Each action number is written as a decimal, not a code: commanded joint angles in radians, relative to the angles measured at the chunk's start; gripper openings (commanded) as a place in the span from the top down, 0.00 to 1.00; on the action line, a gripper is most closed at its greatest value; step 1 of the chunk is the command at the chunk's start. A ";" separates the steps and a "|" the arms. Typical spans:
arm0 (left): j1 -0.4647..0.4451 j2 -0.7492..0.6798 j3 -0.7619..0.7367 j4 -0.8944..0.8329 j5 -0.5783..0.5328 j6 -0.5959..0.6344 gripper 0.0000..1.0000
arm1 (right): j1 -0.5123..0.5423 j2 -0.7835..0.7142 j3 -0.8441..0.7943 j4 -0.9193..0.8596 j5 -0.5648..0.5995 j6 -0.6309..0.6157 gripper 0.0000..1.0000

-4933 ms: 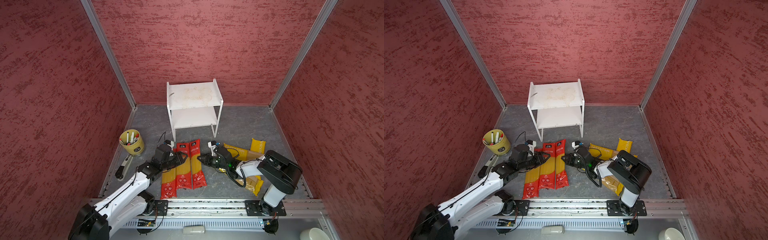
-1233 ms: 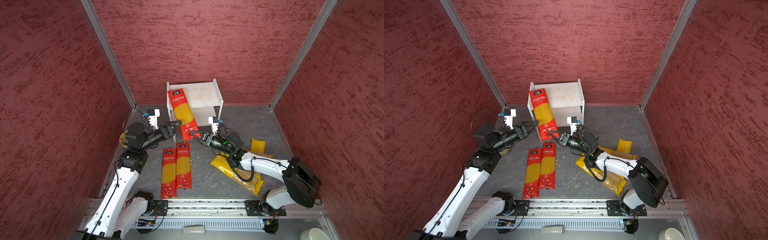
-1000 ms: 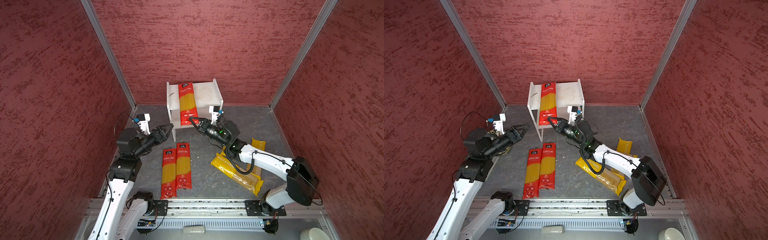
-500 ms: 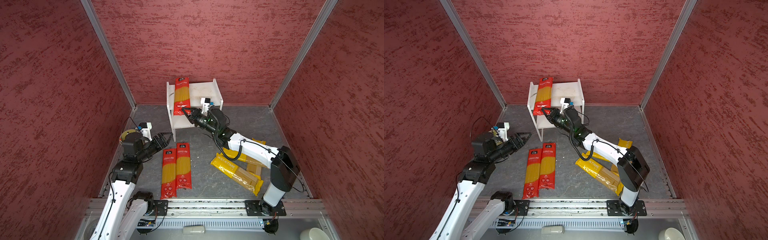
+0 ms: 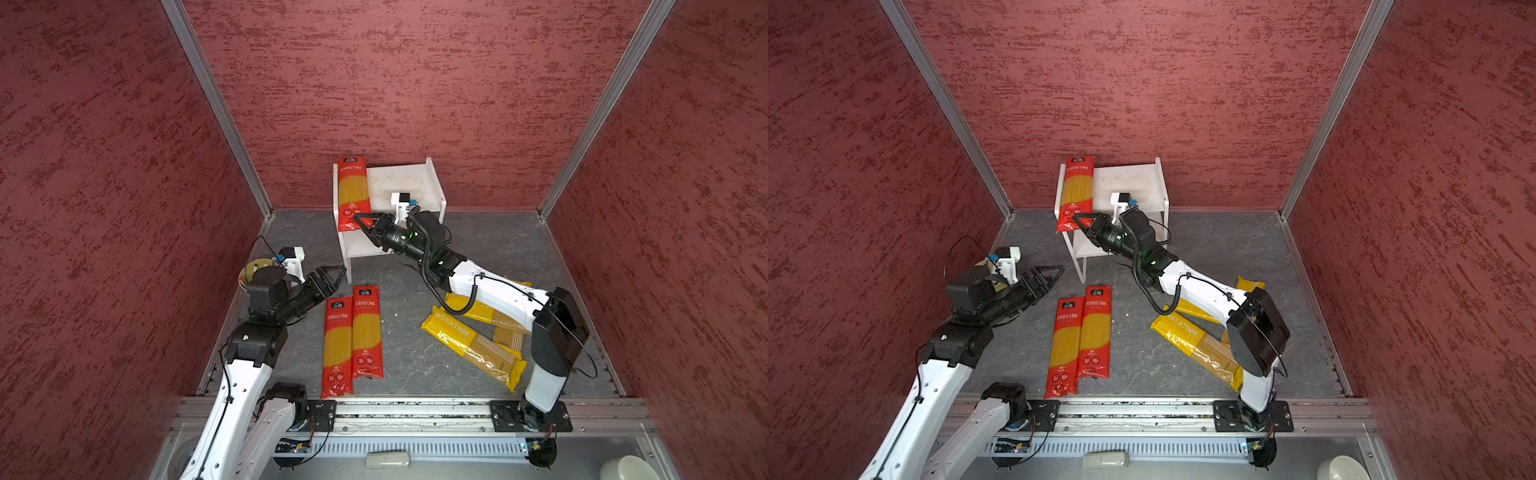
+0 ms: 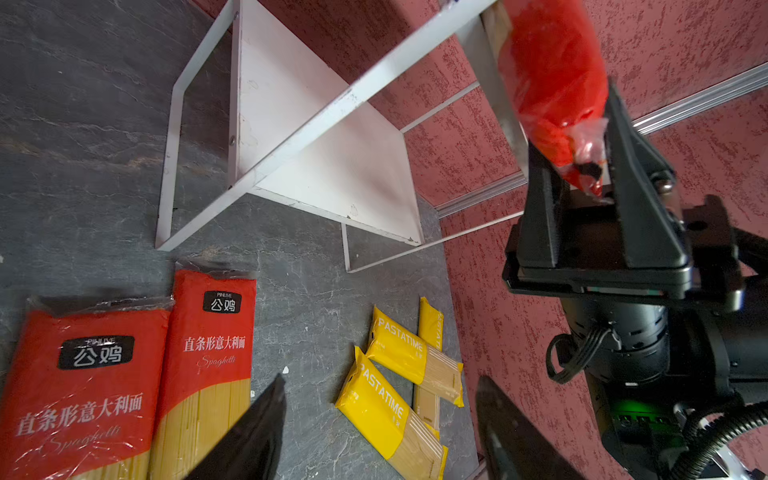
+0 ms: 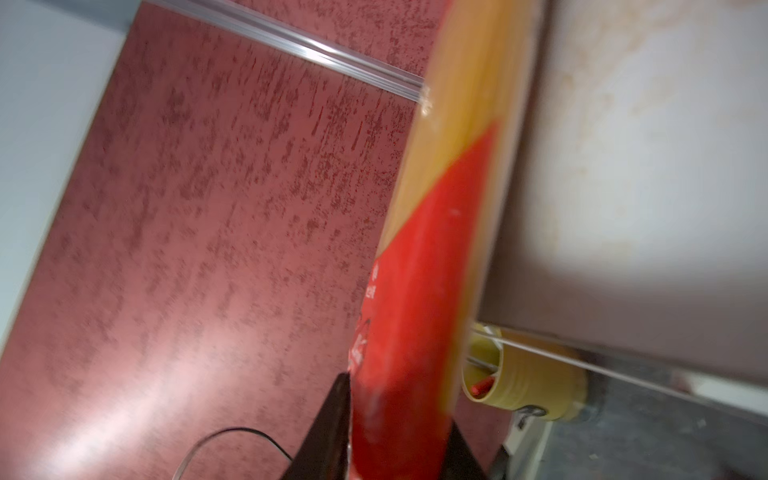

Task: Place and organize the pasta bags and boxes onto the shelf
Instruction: 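Lay the bag on the shelf top with right gripper while left releases, then move both grippers back down to the next red spaghetti bag and grasp it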

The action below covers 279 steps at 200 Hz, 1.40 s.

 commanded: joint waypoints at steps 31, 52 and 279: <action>-0.012 -0.010 -0.034 0.039 0.010 -0.010 0.29 | 0.006 -0.080 -0.046 0.061 -0.008 -0.049 0.47; -0.036 -0.022 -0.048 0.051 -0.002 -0.005 0.29 | 0.006 -0.113 -0.122 0.075 -0.028 -0.048 0.44; -0.525 0.142 -0.381 -0.037 -0.413 -0.118 0.34 | 0.135 -0.003 -0.607 -0.174 0.064 -0.147 0.56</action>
